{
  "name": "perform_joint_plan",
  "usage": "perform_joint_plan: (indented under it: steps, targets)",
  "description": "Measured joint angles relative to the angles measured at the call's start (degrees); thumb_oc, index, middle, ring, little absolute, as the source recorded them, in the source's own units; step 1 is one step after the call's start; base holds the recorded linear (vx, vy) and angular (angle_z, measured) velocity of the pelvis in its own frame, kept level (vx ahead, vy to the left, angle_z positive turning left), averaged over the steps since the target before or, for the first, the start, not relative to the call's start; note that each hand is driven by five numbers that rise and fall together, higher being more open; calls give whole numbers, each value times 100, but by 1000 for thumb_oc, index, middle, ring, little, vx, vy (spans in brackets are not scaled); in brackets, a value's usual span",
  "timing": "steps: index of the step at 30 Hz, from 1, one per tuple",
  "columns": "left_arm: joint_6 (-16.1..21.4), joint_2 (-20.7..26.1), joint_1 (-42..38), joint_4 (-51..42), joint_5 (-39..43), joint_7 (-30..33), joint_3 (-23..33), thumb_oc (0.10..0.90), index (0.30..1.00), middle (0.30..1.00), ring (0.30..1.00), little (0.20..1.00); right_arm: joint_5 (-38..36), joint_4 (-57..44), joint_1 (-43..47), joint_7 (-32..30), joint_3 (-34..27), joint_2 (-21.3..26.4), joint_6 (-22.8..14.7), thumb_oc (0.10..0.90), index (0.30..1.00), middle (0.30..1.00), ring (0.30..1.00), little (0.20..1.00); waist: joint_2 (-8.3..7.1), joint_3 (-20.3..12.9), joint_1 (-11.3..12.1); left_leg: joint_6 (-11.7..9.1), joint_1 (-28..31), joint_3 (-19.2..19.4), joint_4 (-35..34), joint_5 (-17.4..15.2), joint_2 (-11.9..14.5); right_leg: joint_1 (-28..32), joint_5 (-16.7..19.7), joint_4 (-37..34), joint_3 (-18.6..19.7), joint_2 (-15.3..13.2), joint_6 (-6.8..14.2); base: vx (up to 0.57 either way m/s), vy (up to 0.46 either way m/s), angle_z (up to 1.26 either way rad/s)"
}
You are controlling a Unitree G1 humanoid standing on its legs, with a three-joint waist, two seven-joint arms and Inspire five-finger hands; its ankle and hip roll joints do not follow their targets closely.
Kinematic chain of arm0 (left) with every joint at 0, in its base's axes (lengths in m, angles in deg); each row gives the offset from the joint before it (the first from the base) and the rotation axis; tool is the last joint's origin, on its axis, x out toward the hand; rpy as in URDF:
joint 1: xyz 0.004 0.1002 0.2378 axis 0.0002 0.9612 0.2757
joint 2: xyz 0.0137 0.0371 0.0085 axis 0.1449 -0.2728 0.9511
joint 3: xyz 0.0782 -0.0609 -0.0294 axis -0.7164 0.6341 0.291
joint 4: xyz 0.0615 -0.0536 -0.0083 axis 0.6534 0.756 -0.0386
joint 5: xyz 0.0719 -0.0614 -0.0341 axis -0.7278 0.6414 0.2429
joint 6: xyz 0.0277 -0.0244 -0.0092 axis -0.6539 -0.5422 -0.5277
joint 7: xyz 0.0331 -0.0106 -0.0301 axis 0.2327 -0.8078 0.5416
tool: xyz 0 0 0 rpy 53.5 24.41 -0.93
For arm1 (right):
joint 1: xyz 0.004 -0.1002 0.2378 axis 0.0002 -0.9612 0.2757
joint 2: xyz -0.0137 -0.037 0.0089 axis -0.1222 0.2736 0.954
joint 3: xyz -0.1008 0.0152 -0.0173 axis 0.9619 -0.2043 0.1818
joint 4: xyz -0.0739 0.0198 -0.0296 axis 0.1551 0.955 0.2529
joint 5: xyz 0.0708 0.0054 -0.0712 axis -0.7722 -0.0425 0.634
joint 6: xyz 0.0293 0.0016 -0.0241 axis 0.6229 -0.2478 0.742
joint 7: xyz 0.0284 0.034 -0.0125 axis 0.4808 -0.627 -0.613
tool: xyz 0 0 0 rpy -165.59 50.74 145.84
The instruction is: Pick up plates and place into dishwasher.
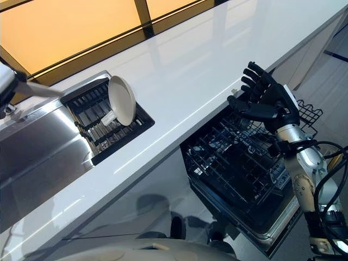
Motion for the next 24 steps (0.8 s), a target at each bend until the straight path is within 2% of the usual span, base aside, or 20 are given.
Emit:
perform_joint_plan:
  steps: [1,3,8,12,16,21,24]
  targets:
    - [44,-556,-513,-144,368,472,-128,100,300,300,300,200,330,-4,-1,-152,0,-58,-133,800,900,900,900,900,1,0,2,-7,-10,-58,0,14,-3,18,-3,0,-74,1,2,-1,24,17]
    - [216,-1024,-974,-221,589,797,-320,100,300,300,300,200,760,-13,2,-326,2,-99,-281,800,900,900,900,900,-6,3,6,-22,-11,-109,-1,22,-4,43,-13,-1,-112,6,1,12,36,17]
    - [628,-1722,-1244,-641,680,992,-877,100,300,300,300,200,2128,-128,46,-865,7,-100,-507,800,900,900,900,900,-90,42,3,-46,2,-124,-3,12,-3,60,-12,0,-102,9,1,27,62,3]
    - [736,-1753,-1289,-729,640,967,-1269,100,300,300,300,200,2974,-230,165,-1040,4,-83,-605,800,900,900,900,900,-243,52,-102,-40,3,-61,-3,9,-2,33,-10,0,-36,0,2,28,87,-8]
    - [733,-1734,-1757,-731,561,867,-1406,100,300,300,300,200,3589,-403,271,-1103,8,3,-626,800,900,900,900,900,-353,55,-186,19,19,56,-2,18,0,1,-1,1,83,-11,-5,16,90,-15]
    - [606,-1521,-2394,-808,565,582,-1718,100,300,300,300,200,4731,-440,615,-1425,192,392,-675,800,900,900,900,900,-362,61,-303,34,90,188,-2,-15,6,25,1,1,226,-13,-5,11,77,-11]
    - [609,-1478,-2593,-864,565,379,-1892,100,300,300,300,200,4825,-538,758,-1423,200,482,-674,800,900,900,900,900,-363,62,-395,32,112,224,-3,-26,10,27,2,2,253,-9,-5,1,68,-7]
